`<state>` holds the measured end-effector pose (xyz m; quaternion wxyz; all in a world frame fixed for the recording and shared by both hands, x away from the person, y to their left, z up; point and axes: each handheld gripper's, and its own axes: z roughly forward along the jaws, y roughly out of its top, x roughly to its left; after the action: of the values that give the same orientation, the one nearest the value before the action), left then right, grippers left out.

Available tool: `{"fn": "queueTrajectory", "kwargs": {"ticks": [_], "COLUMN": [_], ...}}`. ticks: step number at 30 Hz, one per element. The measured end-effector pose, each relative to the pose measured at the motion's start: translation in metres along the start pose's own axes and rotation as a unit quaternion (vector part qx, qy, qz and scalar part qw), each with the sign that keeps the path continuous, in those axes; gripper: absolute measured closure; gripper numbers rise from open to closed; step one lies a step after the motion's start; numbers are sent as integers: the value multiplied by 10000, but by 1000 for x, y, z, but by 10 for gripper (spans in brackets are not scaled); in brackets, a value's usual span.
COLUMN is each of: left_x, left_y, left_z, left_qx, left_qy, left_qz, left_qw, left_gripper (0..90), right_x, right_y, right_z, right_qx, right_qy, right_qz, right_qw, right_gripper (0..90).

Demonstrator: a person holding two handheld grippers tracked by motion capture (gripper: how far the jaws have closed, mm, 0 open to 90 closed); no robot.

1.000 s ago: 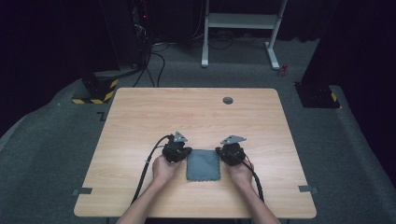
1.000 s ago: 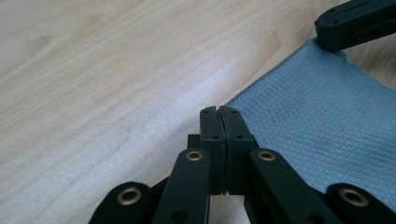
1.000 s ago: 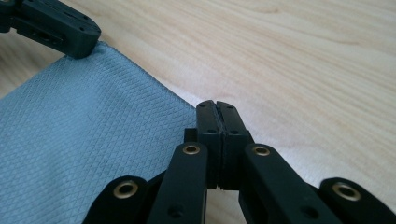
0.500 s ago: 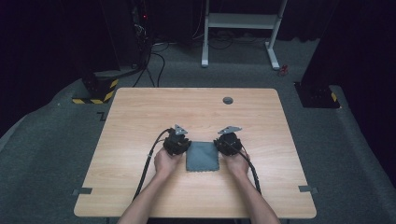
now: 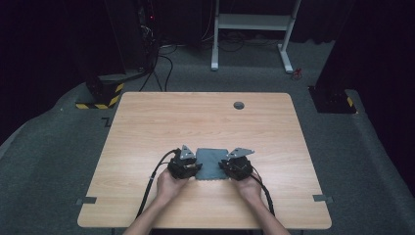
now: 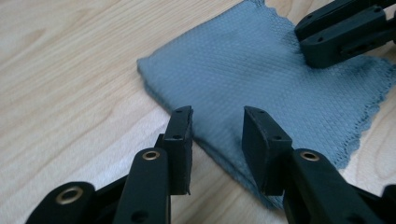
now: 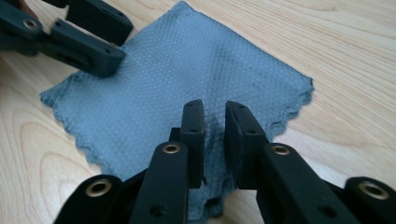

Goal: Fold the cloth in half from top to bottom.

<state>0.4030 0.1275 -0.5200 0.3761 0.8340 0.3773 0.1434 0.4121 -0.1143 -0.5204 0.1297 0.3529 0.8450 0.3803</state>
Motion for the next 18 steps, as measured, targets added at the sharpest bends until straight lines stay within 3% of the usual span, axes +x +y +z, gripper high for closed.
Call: {"fn": "queueTrajectory", "kwargs": {"ticks": [4,6,9,12,18], "left_x": [1,1,2,0,-1], "left_y": [-5,-5,-5,-5,-9], "left_z": [-3,-3,-4,-4,-6], "left_qx": [-61,-65,-53,-53,-125], "left_qy": [-9,-16,8,37,85], "left_qz": [-26,-64,-59,-47,-74], "left_qw": [10000,10000,10000,10000,9999], "left_gripper": [621,617,610,610,609], "right_x": [1,1,-2,-4,-6], "right_y": [-2,-2,-3,-7,-9], "right_z": [-2,-3,-10,-6,-9], "right_qx": [-42,-123,-264,-44,-4], "right_qy": [-74,-51,-31,-145,-282], "right_qz": [-34,63,181,2,-95], "right_qw": [10000,9999,9995,9999,9996], "right_gripper": [735,684,749,807,798]}}
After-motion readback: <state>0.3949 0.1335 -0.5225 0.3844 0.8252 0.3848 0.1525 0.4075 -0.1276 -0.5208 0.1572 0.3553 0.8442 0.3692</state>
